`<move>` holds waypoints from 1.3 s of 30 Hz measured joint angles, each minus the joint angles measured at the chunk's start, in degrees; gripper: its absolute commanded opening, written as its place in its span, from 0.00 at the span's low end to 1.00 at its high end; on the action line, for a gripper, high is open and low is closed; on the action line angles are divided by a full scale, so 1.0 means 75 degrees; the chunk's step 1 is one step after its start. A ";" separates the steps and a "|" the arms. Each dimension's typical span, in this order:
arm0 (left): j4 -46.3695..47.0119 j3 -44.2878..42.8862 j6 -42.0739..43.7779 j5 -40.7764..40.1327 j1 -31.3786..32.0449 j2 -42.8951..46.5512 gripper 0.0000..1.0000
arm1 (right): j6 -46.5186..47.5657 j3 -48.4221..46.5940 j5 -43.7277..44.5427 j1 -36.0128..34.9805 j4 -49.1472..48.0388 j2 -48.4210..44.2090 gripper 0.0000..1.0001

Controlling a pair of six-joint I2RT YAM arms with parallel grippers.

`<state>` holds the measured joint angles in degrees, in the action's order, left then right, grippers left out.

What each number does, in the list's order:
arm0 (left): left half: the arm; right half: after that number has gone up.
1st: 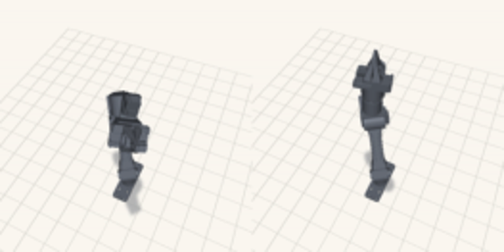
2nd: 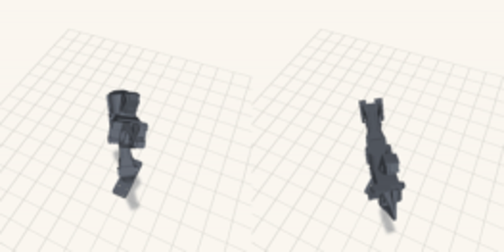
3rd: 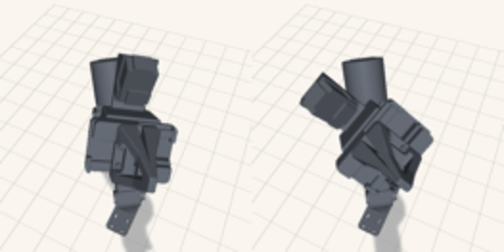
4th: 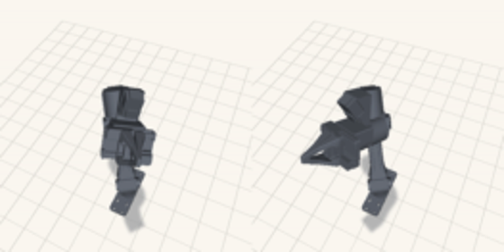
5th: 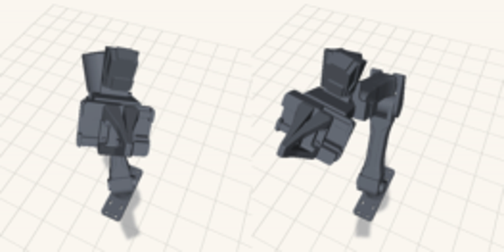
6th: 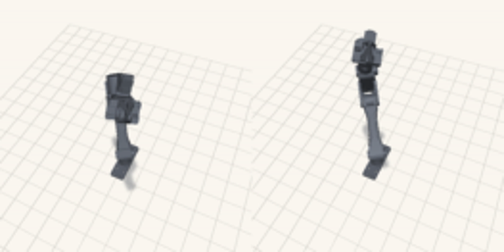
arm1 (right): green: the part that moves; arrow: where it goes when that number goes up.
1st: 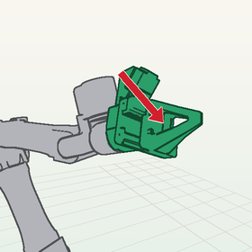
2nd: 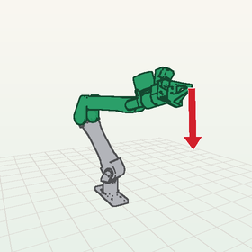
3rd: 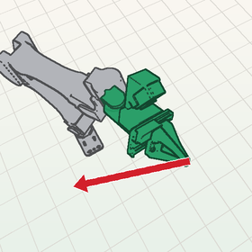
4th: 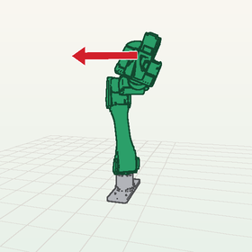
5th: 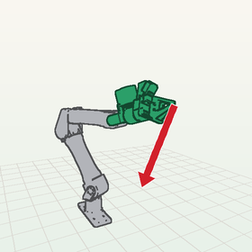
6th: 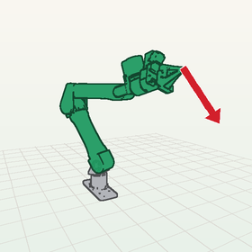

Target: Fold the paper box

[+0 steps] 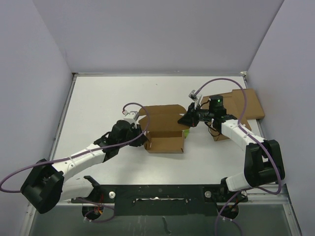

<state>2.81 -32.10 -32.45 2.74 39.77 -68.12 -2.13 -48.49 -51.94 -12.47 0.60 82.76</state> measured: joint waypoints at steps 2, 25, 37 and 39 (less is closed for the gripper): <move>0.0006 0.0003 -0.0073 0.0114 -0.0131 0.0003 0.25 | -0.0003 0.0000 0.0000 -0.0003 0.0000 0.0000 0.00; 0.1950 0.1638 -0.1571 0.2868 -0.2401 0.0577 0.61 | 0.0003 0.0000 -0.0009 -0.0003 0.0003 0.0000 0.00; -0.0017 0.1716 -0.1207 0.1661 -0.3060 0.2069 0.24 | 0.0012 0.0000 -0.0020 -0.0003 0.0006 0.0000 0.00; -0.0061 0.1719 -0.1139 0.1652 -0.3063 0.1644 0.24 | 0.0012 0.0000 -0.0023 -0.0003 0.0006 0.0000 0.00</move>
<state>2.35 -19.20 -40.99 15.14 16.80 -55.79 -2.04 -48.49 -52.12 -12.49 0.64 82.76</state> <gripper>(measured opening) 0.245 0.039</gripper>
